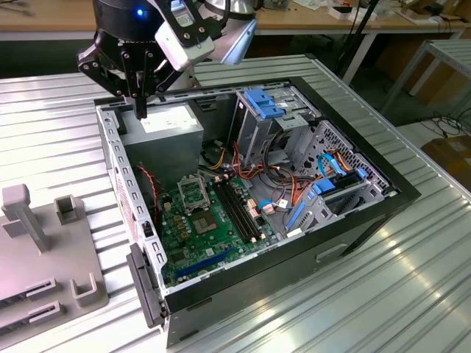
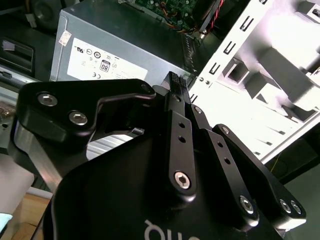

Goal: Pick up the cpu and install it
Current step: 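Reach for the cpu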

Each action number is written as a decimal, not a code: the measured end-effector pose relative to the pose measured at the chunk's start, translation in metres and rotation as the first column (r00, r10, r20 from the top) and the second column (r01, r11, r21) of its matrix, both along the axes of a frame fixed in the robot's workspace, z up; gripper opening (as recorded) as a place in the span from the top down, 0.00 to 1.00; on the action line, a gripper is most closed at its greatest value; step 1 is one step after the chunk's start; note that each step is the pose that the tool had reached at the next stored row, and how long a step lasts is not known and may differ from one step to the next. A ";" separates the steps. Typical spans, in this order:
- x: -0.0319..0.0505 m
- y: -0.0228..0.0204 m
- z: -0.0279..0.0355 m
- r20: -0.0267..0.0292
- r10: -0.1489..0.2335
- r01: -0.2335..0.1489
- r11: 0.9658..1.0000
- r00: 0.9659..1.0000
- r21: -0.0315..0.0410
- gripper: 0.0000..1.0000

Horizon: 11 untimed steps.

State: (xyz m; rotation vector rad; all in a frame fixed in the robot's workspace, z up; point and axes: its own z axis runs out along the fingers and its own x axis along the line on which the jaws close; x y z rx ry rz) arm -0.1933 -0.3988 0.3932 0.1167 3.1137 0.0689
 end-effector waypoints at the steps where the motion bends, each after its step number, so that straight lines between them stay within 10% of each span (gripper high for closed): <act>1: -0.0011 0.0000 0.0000 0.000 0.000 0.000 1.000 1.000 0.000 0.89; 11: -0.0077 0.0000 0.0000 0.000 0.000 0.000 1.000 1.000 0.000 0.89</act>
